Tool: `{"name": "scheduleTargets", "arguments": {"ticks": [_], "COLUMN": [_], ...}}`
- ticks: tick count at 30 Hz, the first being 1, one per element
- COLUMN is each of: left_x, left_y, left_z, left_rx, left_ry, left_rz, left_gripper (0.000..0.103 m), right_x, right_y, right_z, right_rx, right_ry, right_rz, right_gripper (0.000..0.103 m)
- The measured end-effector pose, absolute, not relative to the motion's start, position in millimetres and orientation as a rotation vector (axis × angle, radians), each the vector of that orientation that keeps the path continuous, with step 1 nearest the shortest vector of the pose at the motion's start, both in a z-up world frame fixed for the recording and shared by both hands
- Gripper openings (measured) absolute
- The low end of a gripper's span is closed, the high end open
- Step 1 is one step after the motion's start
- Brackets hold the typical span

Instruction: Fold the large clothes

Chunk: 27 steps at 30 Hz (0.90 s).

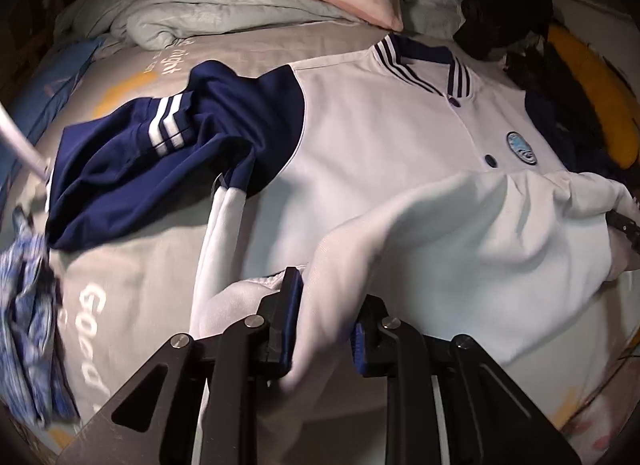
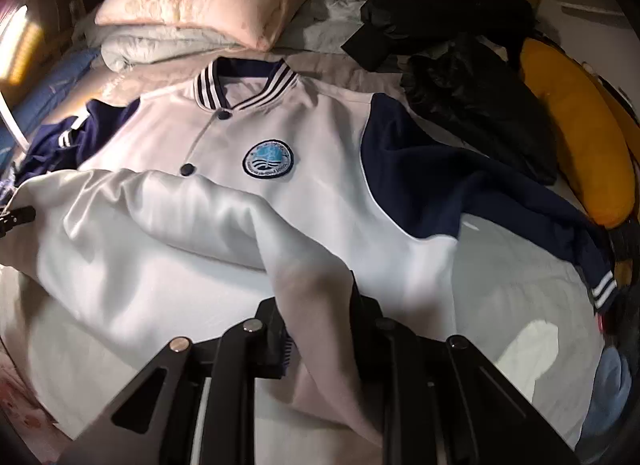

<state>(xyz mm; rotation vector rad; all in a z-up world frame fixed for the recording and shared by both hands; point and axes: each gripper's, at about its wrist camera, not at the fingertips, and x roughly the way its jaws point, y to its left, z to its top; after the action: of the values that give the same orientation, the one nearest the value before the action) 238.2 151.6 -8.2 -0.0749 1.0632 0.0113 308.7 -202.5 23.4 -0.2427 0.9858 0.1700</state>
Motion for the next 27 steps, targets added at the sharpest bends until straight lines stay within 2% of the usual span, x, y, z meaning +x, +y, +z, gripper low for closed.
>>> {"name": "scheduleTargets", "arguments": {"ticks": [9,10,12,13,14,15,16,18,20,23,27], "left_x": [276,277,278,275,271,266,259,243,226,204,196], "left_y": [153,153,157,158,158,158,156,152,153,163,185], "left_z": [-22,-23,-24,-21,-15,-9,0,17,31,44,38], "left_rx": [-0.068,-0.079,-0.121,-0.137,-0.136,-0.124,-0.1,-0.044,-0.017,-0.047,-0.116], "left_ry": [1.034,1.037,1.047,1.039,1.023,1.003,0.971,0.907,0.857,0.807,0.835], "left_rz": [-0.018,-0.015,0.002,-0.001,-0.008,-0.014,-0.015,-0.009,0.006,0.022,0.045], "left_gripper": [0.018,0.019,0.022,0.03,0.047,0.056,0.066,0.069,0.078,0.084,0.088], "right_x": [333,333,332,329,326,322,318,311,304,294,289], "right_y": [-208,-210,-218,-222,-226,-232,-238,-248,-264,-284,-312], "right_z": [0,0,3,8,12,18,24,32,40,50,47], "right_rx": [-0.25,-0.243,-0.22,-0.219,-0.219,-0.222,-0.216,-0.168,-0.111,-0.085,0.043], "right_ry": [1.098,1.102,1.094,1.073,1.045,1.016,0.992,0.975,0.94,0.856,0.886], "right_rz": [0.162,0.164,0.165,0.152,0.142,0.124,0.123,0.159,0.15,0.081,0.075], "right_gripper": [0.02,0.021,0.031,0.045,0.058,0.065,0.067,0.067,0.076,0.086,0.087]}}
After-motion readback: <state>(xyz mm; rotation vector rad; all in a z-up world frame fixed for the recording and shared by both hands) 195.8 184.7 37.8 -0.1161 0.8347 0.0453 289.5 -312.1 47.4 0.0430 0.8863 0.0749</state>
